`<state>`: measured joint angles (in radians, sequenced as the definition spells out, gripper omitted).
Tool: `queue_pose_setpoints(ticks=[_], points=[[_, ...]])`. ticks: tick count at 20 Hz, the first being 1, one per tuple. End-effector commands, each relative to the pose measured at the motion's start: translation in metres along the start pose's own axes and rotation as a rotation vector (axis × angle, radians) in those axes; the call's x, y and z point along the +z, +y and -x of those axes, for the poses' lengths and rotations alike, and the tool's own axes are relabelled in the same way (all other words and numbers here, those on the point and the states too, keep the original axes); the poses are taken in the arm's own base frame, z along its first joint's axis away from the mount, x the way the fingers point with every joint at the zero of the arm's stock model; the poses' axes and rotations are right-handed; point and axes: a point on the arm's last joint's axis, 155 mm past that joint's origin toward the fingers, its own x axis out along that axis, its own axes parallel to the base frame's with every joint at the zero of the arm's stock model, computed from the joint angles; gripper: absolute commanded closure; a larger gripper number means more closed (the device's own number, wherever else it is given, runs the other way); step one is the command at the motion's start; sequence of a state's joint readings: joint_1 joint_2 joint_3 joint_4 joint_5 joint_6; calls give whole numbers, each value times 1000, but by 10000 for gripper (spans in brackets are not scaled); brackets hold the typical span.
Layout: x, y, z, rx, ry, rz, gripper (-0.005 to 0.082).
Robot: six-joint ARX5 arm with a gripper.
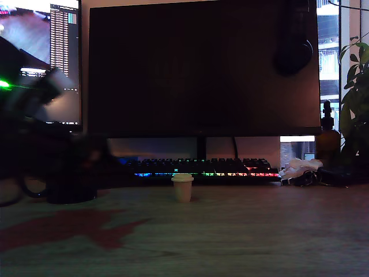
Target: Pick up the coffee capsules on the table and drop them inside the coffee cup
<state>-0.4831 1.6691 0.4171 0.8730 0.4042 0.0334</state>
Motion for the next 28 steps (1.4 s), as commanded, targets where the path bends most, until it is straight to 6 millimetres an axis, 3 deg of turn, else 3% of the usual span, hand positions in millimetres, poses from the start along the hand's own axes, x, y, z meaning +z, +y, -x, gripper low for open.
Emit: queue_pose_setpoints(ticks=[1, 6, 11, 20, 28], points=[[4, -2, -8, -16, -9, -31, 217], [0, -1, -28, -34, 10, -32, 217], [12, -6, -47, -74, -3, -44, 217], [8, 8, -88, -79, 51, -23, 217], [10, 13, -109, -86, 69, -20, 217]])
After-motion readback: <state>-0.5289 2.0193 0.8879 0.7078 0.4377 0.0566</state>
